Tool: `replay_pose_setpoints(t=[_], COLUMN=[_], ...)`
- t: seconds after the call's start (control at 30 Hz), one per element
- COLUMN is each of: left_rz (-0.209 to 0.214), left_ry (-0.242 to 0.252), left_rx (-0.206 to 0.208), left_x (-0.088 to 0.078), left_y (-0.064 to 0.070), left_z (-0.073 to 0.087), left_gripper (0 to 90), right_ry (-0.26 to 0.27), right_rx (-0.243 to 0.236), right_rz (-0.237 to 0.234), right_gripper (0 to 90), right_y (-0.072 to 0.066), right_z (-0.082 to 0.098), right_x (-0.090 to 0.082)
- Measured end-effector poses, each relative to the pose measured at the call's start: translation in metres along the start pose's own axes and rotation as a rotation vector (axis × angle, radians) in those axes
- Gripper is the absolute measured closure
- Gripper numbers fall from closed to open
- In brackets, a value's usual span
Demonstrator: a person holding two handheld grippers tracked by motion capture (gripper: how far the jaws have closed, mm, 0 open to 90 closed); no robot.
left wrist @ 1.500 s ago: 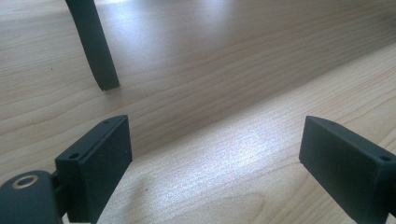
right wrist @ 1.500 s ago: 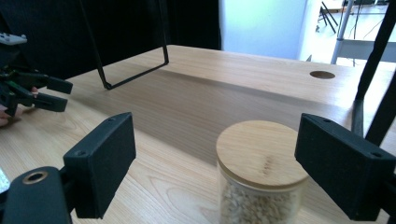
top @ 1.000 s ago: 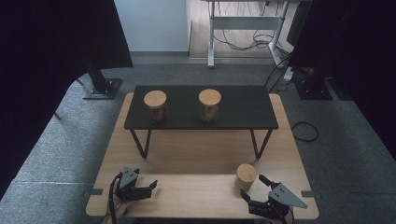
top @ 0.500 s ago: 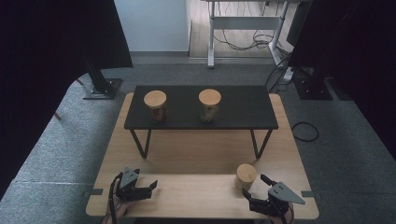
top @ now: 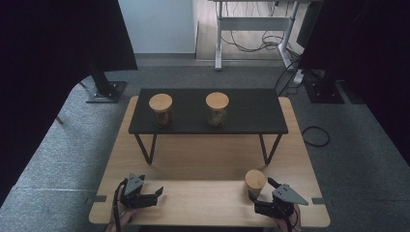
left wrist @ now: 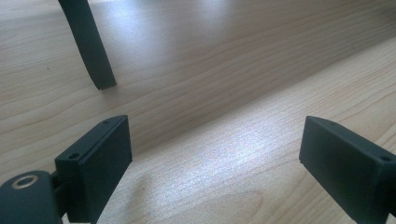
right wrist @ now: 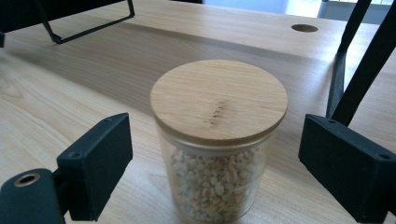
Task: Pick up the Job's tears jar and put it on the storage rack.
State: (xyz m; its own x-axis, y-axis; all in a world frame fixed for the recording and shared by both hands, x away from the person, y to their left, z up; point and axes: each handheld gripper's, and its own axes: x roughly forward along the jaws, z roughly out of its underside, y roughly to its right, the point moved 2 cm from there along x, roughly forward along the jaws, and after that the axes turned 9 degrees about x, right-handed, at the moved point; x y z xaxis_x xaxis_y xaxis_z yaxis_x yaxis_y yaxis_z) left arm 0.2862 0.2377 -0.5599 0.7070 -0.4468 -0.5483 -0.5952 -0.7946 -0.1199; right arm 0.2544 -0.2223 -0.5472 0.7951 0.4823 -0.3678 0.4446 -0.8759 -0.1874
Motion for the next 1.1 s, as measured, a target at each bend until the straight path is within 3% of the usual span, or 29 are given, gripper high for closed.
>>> replay_pose_setpoints(t=[0.63,1.1], left_rz=[0.002,-0.002], left_ry=[0.001,0.004], left_rx=[-0.001,-0.002], left_x=[0.0,0.0], left_y=[0.0,0.0], left_z=[0.0,0.0], left_gripper=[8.6,8.6], right_ry=[-0.046,-0.035], right_rx=[-0.031,-0.035], right_rz=[0.019,0.069], right_gripper=[10.1,23.9], right_y=[-0.002,-0.006], right_z=[0.0,-0.003], right_x=[0.032,0.04])
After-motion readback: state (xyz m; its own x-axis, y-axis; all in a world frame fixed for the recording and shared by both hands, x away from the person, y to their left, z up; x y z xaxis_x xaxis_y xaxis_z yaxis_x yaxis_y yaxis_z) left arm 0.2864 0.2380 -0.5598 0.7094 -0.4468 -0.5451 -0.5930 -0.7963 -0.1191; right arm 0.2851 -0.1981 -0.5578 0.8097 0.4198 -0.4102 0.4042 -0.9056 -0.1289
